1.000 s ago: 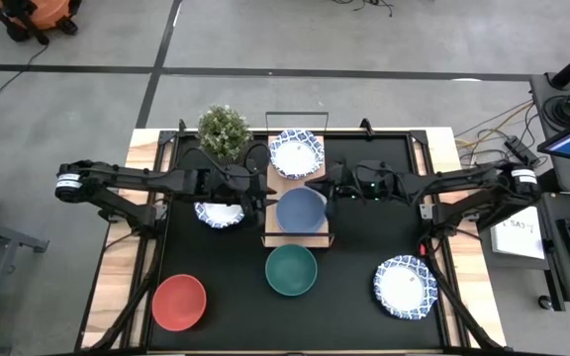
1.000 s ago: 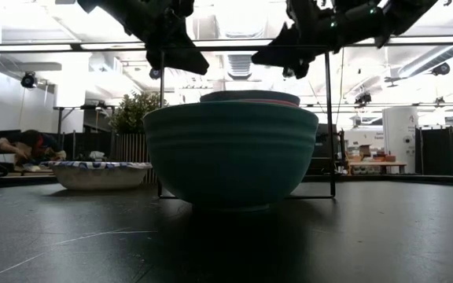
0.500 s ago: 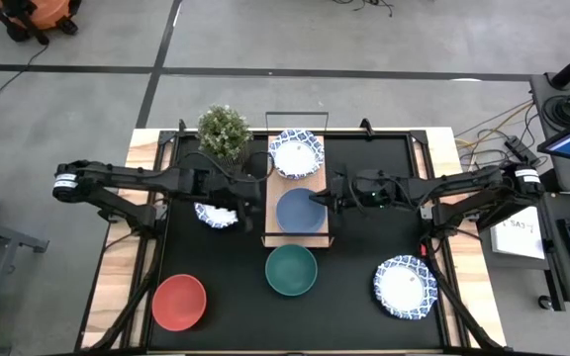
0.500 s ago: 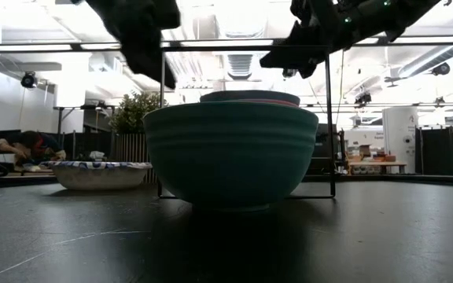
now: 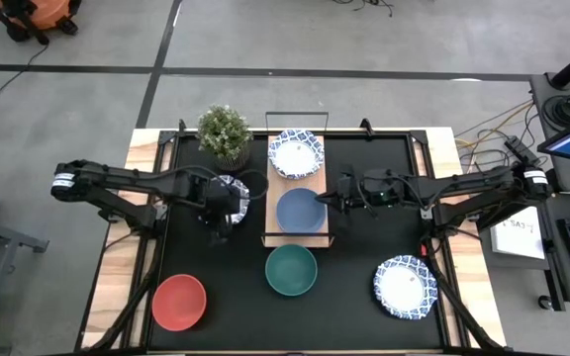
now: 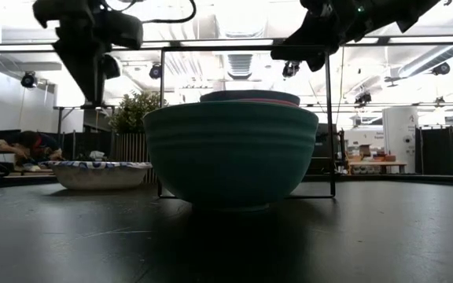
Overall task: Place and stack bowls onto a shelf
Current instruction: Stack the white paper bowl on top of the white paper bowl on the shelf
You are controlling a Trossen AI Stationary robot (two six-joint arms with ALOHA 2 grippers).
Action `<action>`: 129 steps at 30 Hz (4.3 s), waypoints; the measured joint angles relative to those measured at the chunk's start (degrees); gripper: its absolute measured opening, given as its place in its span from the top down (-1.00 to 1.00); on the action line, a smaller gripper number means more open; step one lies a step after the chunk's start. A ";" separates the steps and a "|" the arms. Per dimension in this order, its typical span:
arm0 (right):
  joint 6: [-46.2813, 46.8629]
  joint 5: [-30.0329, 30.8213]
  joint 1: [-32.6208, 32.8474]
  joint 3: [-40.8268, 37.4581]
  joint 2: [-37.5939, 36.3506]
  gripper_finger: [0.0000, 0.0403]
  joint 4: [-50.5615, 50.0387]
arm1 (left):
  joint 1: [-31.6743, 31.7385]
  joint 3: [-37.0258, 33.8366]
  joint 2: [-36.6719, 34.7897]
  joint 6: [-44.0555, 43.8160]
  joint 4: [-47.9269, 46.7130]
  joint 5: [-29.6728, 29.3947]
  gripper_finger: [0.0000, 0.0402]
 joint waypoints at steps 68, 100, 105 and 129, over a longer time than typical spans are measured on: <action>-0.43 0.04 0.39 -0.70 0.02 0.96 -4.47 | -2.97 10.42 4.05 12.17 -7.19 -7.76 1.00; -0.94 -2.93 2.14 -0.84 -2.00 0.96 -7.88 | 17.57 14.31 17.33 51.60 36.06 -17.95 1.00; -0.61 -2.93 2.14 -0.90 -2.04 0.96 -7.92 | 18.44 14.31 20.37 51.49 36.72 -17.87 1.00; 3.00 -2.91 2.14 -1.33 -2.04 0.96 -8.49 | 18.67 14.35 22.91 49.85 38.43 -13.59 0.56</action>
